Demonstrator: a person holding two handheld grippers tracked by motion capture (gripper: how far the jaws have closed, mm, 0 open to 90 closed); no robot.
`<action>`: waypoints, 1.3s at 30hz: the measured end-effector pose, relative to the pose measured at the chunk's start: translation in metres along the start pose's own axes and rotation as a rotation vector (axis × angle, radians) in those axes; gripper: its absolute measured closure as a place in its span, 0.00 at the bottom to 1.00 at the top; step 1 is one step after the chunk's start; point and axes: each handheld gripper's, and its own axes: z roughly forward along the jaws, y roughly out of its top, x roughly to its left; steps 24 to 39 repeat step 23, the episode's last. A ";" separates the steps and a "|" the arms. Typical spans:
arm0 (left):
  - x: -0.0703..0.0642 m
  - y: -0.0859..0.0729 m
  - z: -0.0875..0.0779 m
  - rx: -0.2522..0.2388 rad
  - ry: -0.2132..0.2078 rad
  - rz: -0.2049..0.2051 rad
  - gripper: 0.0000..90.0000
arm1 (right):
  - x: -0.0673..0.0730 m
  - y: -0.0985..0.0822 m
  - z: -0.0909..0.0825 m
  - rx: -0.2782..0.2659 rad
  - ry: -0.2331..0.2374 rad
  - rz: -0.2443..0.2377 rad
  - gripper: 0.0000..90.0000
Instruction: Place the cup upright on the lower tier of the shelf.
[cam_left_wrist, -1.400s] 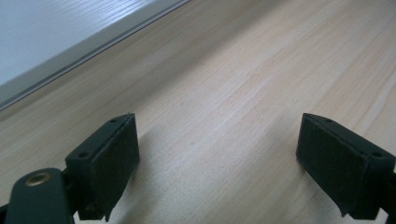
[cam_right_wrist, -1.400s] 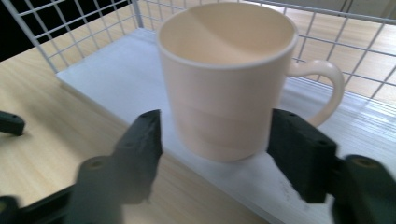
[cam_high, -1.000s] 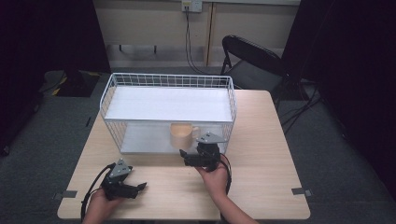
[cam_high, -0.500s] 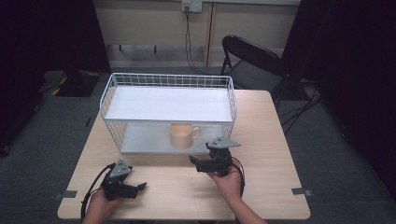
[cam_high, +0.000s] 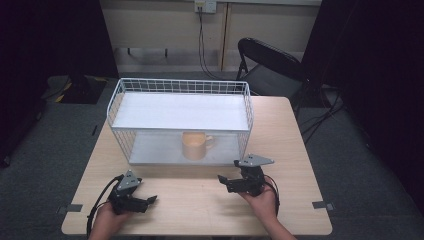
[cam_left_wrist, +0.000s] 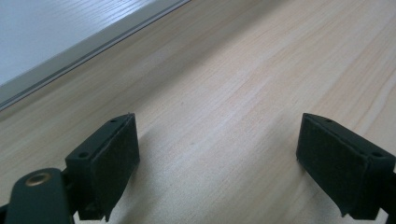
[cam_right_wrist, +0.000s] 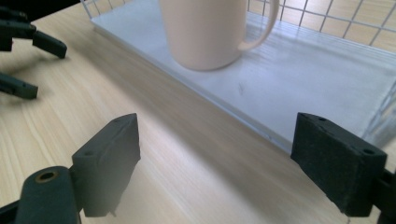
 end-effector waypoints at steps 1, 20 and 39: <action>0.000 0.000 0.000 0.000 0.000 0.000 0.14 | -0.001 -0.003 -0.002 0.006 0.000 -0.001 0.16; 0.000 0.000 0.000 0.003 0.002 -0.003 0.14 | -0.016 -0.044 -0.018 0.098 0.015 -0.070 0.17; 0.000 0.000 0.000 0.003 0.002 -0.003 0.14 | -0.016 -0.048 -0.016 0.119 0.014 -0.080 0.17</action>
